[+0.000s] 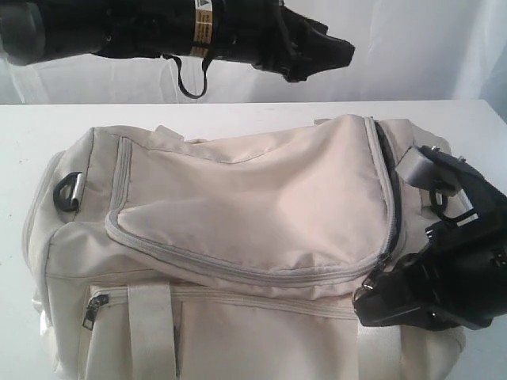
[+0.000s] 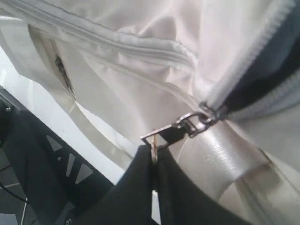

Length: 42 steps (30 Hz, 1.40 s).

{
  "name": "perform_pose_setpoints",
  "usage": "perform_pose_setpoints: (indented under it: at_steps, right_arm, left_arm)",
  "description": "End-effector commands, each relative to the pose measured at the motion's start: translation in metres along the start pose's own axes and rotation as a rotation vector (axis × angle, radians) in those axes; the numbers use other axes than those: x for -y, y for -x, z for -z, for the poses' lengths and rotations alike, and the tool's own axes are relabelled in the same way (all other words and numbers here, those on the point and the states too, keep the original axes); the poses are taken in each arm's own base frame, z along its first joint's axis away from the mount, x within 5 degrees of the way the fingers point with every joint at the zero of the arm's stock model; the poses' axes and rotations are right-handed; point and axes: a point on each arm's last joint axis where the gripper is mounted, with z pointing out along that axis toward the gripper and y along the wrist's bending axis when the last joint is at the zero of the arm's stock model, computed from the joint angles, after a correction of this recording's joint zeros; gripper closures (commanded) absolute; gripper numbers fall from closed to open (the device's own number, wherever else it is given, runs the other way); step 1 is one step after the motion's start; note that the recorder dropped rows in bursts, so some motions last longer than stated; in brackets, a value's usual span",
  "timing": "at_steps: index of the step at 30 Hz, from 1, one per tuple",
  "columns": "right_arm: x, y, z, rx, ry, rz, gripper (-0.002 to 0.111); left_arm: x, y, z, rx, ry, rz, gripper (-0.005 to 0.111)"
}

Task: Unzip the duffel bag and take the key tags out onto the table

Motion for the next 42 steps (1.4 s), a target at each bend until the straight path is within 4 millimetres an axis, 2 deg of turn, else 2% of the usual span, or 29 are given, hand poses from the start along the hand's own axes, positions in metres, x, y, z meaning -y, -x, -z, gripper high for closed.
perform_pose_setpoints:
  at_steps: [1,4,8,13,16,18,21,23,28,30,33,36,40,42]
  right_arm:
    - [-0.001,-0.003,0.001,-0.010,0.005,0.040,0.108]
    - [-0.001,-0.002,0.002,-0.003,0.001,0.047,0.108]
    - [-0.004,-0.003,0.006,0.016,-0.006,0.098,0.108]
    - [-0.006,-0.003,0.009,0.054,-0.022,0.111,0.102]
    - [-0.005,0.000,0.010,0.089,-0.031,0.106,0.089]
    - [-0.006,0.002,0.011,0.111,-0.024,0.089,0.073]
    - [-0.010,0.005,0.011,0.139,0.021,0.052,0.046]
    - [-0.012,0.006,0.012,0.152,0.040,0.041,0.036]
    - [-0.020,0.014,0.023,0.200,0.038,0.082,0.036]
    - [-0.026,0.016,0.032,0.231,0.033,0.114,0.038]
    - [-0.036,0.021,0.049,0.292,-0.012,0.194,0.039]
    - [-0.040,0.023,0.065,0.348,-0.102,0.265,0.039]
    - [-0.033,0.024,0.078,0.395,-0.269,0.258,0.039]
    - [-0.029,0.024,0.078,0.395,-0.305,0.215,0.039]
  left_arm:
    - [0.022,0.003,0.004,-0.018,-0.231,0.194,0.038]
    - [0.024,-0.007,0.004,-0.052,-0.230,0.324,0.040]
    - [0.028,-0.043,0.003,-0.128,-0.232,0.425,0.040]
    - [0.033,-0.070,0.004,-0.180,-0.237,0.447,0.040]
    - [0.034,-0.077,0.004,-0.192,-0.238,0.452,0.040]
    - [0.034,-0.076,0.004,-0.196,-0.234,0.492,0.040]
    - [0.035,-0.068,0.006,-0.189,-0.229,0.534,0.040]
    - [0.039,-0.057,0.011,-0.170,-0.229,0.508,0.040]
    - [0.060,-0.020,0.038,-0.109,-0.228,0.437,0.040]
    - [0.070,-0.021,0.047,-0.114,-0.228,0.444,0.040]
    - [0.088,-0.038,0.062,-0.150,-0.230,0.466,0.040]
    - [0.109,-0.068,0.078,-0.207,-0.236,0.500,0.046]
    - [0.148,-0.104,0.094,-0.282,-0.290,0.485,0.052]
    - [0.165,-0.111,0.096,-0.259,-0.326,0.487,0.052]
